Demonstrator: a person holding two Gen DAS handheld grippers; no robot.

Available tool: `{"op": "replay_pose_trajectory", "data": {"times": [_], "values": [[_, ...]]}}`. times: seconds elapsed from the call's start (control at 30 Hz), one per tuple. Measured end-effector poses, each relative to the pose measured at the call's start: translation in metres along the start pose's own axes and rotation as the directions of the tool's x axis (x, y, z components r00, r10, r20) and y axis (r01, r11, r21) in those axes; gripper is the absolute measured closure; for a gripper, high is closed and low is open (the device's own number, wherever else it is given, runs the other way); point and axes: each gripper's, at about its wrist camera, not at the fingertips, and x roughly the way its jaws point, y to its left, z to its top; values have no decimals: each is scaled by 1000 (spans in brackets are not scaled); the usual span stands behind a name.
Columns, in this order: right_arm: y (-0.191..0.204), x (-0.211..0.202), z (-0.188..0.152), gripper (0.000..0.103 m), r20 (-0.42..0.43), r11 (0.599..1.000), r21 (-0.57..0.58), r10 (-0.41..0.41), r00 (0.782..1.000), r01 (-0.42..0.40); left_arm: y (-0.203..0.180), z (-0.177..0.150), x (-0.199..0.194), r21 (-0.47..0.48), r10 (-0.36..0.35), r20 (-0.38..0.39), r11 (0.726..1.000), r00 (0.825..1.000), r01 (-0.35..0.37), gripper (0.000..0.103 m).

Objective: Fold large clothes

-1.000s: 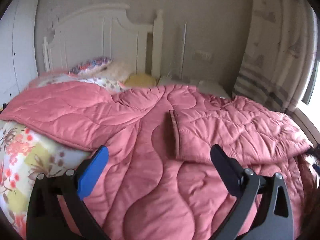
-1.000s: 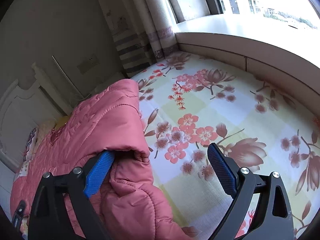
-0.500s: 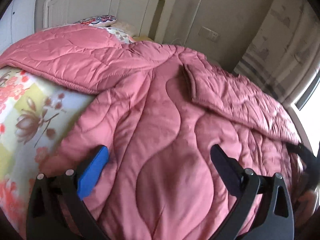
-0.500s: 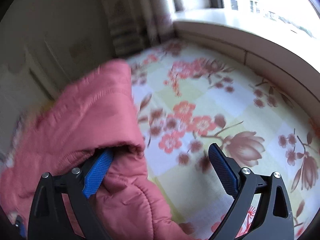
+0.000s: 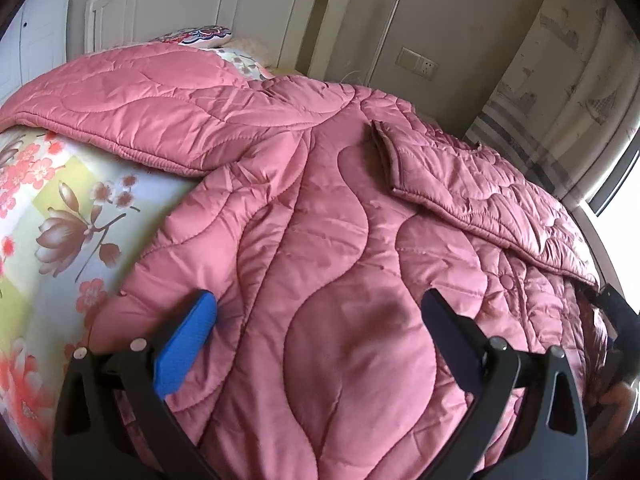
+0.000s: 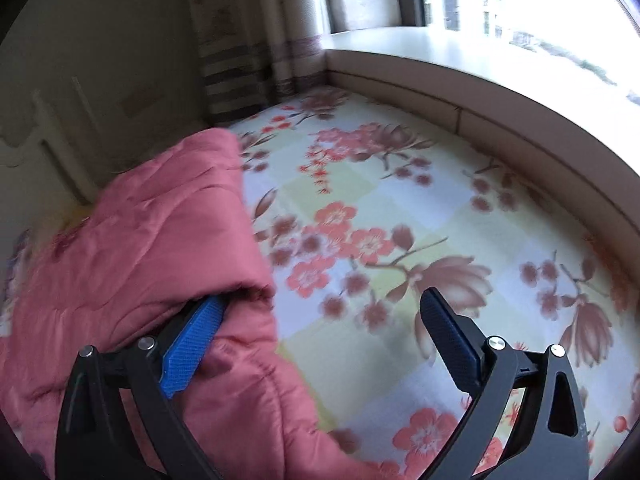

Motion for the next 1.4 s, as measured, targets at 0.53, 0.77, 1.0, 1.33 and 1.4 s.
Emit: {"op": "replay_pose_trajectory", "data": {"times": [0.53,0.77,1.0,1.33,1.4], "values": [[-20,-37,-7,27,220,988,56,125,967,-140,4,2,0,-5,-14,5,1000,1000,14,2],[-27,-36,-11,27,203,987,95,111,973,-133,6,1,-2,-18,-33,12,999,999,34,2],[17,-50,15,26,216,991,-9,133,967,-134,9,0,-3,-34,-53,23,998,998,54,2],[98,35,17,5,-47,943,-328,34,998,-48,9,1,-2,-28,-44,18,999,999,45,2],[92,32,20,5,-65,939,-335,60,996,-79,10,2,-1,-31,-47,17,998,999,48,2]]}}
